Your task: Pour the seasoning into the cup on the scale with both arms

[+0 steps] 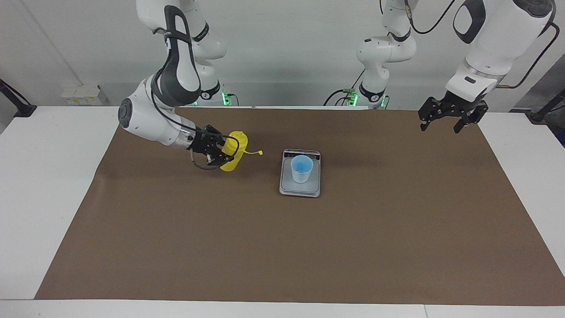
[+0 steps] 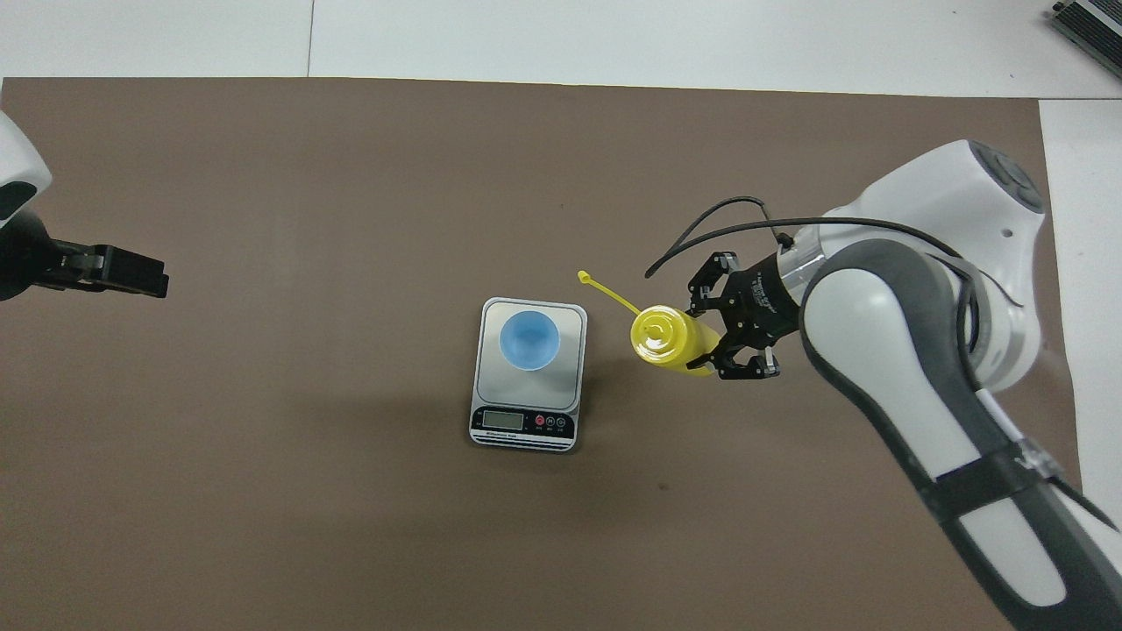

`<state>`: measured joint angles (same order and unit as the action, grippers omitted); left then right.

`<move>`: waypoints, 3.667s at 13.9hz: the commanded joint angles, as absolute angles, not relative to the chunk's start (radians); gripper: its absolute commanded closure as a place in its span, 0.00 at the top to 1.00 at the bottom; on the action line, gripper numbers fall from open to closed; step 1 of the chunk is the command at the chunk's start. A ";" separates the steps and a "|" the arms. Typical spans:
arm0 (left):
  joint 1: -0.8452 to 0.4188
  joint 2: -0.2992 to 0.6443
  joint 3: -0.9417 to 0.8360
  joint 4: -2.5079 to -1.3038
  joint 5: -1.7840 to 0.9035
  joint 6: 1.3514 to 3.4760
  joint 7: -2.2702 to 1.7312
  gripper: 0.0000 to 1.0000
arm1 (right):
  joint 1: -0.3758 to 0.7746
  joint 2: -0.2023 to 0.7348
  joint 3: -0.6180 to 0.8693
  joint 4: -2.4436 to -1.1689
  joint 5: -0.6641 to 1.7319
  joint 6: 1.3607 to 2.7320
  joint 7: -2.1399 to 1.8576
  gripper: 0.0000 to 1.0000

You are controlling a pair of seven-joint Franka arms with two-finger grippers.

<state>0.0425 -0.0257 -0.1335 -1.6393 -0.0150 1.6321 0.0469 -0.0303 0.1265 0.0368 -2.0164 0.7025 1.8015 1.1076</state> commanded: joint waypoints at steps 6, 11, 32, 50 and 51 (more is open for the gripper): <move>0.028 -0.064 -0.129 -1.687 -0.026 1.660 0.048 1.00 | -0.227 0.135 0.048 -2.147 0.819 1.813 0.816 0.00; 0.028 -0.064 -0.129 -1.694 -0.026 1.664 0.048 1.00 | -0.241 0.129 0.045 -2.183 0.819 1.862 0.778 0.81; 0.028 -0.066 -0.129 -1.700 -0.026 1.672 0.048 1.00 | 0.054 -0.101 0.066 -1.938 0.029 1.856 0.402 1.00; 0.028 -0.066 -0.129 -1.700 -0.026 1.672 0.048 1.00 | 0.006 -0.041 0.057 -1.631 -0.008 1.511 0.190 1.00; 0.028 -0.066 -0.129 -1.698 -0.026 1.674 0.048 1.00 | 0.006 -0.051 0.057 -1.652 -0.005 1.543 0.181 1.00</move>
<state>0.0340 -0.0307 -0.1363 -1.6562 -0.0150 1.6511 0.0469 0.0161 -0.0200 0.0517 -1.6034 0.0034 1.5067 0.2145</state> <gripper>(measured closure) 0.000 0.000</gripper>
